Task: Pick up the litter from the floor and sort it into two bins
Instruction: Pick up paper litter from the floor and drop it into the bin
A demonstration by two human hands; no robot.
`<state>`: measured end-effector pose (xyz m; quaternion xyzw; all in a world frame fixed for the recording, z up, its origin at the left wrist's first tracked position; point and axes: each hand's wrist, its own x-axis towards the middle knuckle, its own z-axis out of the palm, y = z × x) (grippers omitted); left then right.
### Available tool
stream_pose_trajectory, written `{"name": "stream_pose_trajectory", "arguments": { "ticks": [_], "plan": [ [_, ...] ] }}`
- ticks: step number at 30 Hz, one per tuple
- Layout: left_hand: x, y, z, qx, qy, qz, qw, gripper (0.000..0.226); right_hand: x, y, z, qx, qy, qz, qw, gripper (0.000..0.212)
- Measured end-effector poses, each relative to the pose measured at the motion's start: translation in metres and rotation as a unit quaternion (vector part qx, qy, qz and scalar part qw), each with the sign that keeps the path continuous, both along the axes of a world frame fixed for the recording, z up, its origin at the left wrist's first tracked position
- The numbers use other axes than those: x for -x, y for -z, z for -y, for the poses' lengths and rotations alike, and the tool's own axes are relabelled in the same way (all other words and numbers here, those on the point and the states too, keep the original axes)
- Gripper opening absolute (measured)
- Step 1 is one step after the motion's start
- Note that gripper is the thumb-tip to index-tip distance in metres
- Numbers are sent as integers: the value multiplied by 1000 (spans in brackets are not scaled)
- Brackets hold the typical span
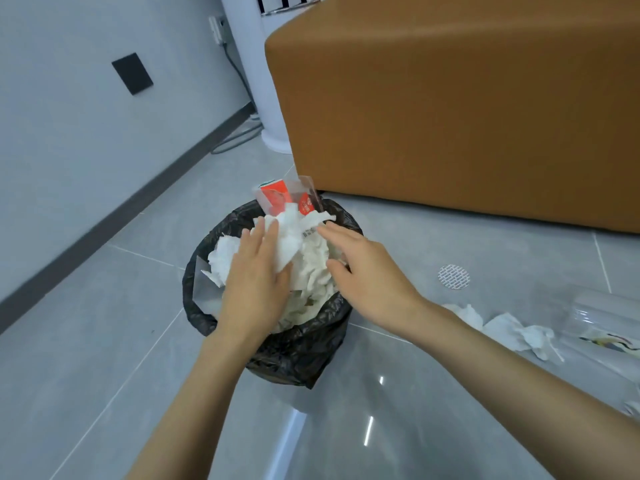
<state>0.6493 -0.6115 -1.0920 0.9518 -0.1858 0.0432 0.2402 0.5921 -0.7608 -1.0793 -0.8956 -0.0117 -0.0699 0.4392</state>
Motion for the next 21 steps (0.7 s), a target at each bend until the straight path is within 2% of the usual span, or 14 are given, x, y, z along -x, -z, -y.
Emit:
{"name": "stream_pose_trajectory", "arguments": {
  "ticks": [5,8,11,14,17,19,21],
  "plan": [
    [-5,22,2,-189,53,-87,977,46,6,15,6,26,68,39,997,42],
    [-9,28,4,-251,64,-139,956,52,10,22,10,33,78,28,996,40],
    [-10,26,9,-273,67,-143,949,54,14,25,13,24,74,30,997,39],
    [-4,18,16,-198,26,-121,972,46,17,27,17,0,84,42,996,39],
    [9,4,27,-54,-24,-75,995,41,21,29,25,-21,104,50,993,40],
    [19,-7,37,52,-44,-84,994,62,24,30,32,-38,122,48,991,40],
    [24,-17,44,98,-31,-45,994,81,28,32,39,-59,140,43,987,39]
  ]
}}
